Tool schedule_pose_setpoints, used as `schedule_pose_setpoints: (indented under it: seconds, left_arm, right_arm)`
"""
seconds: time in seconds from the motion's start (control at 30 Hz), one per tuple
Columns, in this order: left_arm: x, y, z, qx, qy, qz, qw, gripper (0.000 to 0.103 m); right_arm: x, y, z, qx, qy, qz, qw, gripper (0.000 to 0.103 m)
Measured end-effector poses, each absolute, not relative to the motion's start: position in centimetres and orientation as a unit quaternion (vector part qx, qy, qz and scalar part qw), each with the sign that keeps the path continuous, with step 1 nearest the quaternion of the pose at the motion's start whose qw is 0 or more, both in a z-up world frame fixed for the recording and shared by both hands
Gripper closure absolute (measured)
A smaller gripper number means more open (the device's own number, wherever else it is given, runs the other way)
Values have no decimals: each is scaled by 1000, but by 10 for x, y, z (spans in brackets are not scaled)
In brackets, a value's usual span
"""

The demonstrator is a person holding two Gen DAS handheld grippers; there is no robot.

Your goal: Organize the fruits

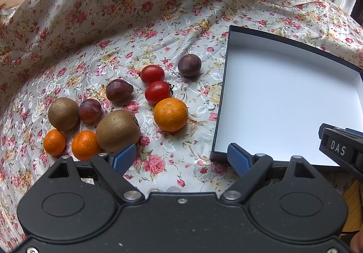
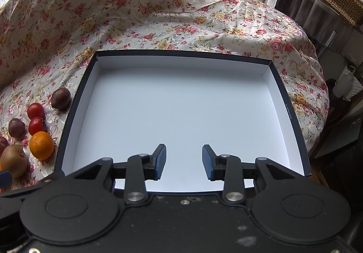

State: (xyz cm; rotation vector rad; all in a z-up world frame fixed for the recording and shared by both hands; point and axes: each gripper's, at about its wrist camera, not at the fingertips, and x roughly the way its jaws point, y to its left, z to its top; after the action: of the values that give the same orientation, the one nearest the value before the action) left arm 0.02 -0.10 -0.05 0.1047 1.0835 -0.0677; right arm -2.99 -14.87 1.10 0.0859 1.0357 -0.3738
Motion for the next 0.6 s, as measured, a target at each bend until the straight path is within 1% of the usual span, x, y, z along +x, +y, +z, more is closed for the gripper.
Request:
schedule_pose_setpoints:
  seconds: [0.6]
  left_arm:
    - [0, -1, -1, 50, 516, -32, 855, 16]
  right_arm:
    - [-29, -149, 10, 39, 494, -177, 850, 68]
